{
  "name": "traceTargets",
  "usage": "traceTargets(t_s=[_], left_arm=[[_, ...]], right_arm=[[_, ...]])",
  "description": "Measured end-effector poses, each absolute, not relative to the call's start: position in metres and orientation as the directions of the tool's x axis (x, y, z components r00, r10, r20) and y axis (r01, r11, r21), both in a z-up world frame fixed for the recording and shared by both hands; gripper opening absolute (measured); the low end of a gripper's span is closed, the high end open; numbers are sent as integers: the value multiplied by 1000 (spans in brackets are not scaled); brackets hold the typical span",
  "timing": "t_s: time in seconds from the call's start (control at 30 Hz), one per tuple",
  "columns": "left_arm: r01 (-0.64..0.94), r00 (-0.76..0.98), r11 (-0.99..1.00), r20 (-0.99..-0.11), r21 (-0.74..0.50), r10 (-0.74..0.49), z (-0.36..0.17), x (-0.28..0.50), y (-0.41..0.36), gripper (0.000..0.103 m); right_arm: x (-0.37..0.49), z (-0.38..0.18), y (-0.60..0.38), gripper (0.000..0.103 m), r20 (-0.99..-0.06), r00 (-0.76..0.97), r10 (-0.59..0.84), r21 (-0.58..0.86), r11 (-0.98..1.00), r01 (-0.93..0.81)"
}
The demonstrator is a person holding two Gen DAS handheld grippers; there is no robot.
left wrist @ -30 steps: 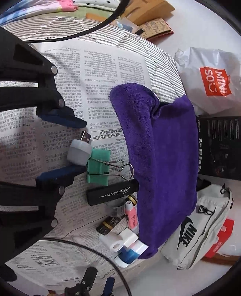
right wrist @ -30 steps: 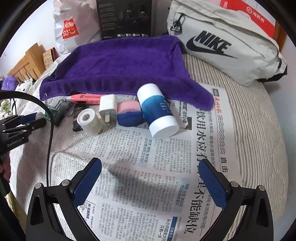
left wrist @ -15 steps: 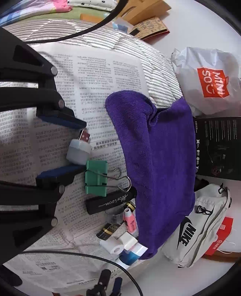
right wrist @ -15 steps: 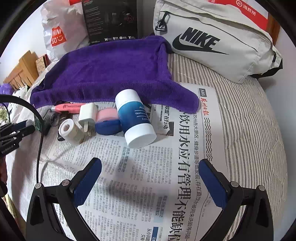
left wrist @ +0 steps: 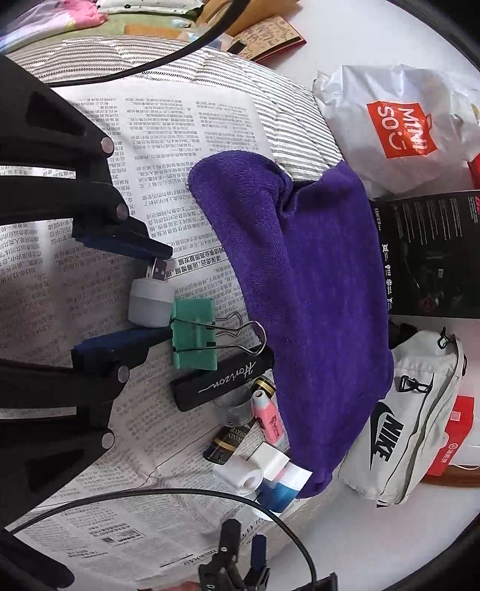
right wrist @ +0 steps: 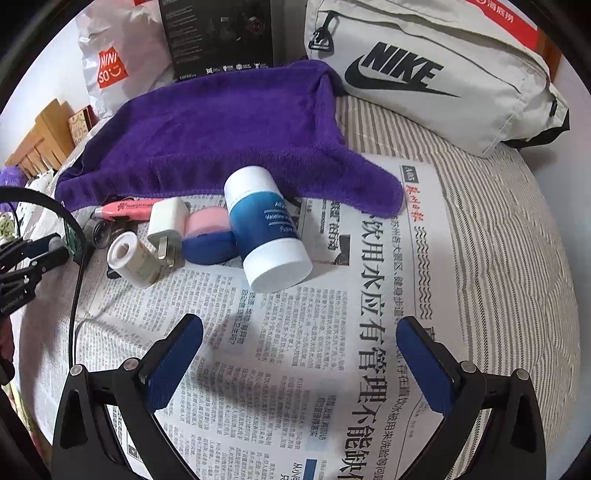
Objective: Organize rigid objects
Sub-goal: 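Grasp the blue-and-white Vaseline jar with the right gripper while left holds the USB light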
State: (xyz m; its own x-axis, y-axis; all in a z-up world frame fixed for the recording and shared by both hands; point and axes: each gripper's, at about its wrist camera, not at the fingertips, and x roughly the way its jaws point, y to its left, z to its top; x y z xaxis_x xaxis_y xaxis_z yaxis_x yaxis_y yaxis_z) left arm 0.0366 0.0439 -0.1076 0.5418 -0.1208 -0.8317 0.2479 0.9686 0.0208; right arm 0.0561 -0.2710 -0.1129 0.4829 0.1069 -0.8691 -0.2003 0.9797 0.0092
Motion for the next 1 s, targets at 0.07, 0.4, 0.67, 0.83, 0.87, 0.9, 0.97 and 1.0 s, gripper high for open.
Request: traceTargets(t_s=[0.07,0.4,0.67,0.83,0.87,0.9,0.97,1.0], left_arm=[[236,542,972,-829,-5,-136,-108,36,47,35],[205,561,979,-818,-8,-125,-109,34,48,35],[201,562,980,-818,-10,-124,-109,33,48,35],[196,560,980,-819,-15,-125,-109,32,48,35],[197,559,980,-820,-13,-124,-109,32,48,35],[197,557,980,-821,-12,-122,-109,32,48,35],[194,552,981,-825,-11,-118,-108,33,47,35],[192,550,981,-827,-9,-116,-108,33,47,35]], right_arm=[[58,-110,-272,103,-863,493,111,9,979,-203],[85,-106,-266,96,-825,545,150,-5,962,-272],[101,-119,-260,69,-838,514,186,11,946,-325],[106,-122,-248,68,-826,536,174,-34,934,-357],[107,-123,-248,67,-823,538,181,-31,932,-361],[108,-123,-248,66,-821,539,188,-26,931,-365],[108,-123,-248,64,-817,540,202,-17,928,-372],[108,-123,-248,64,-815,543,203,-19,927,-375]])
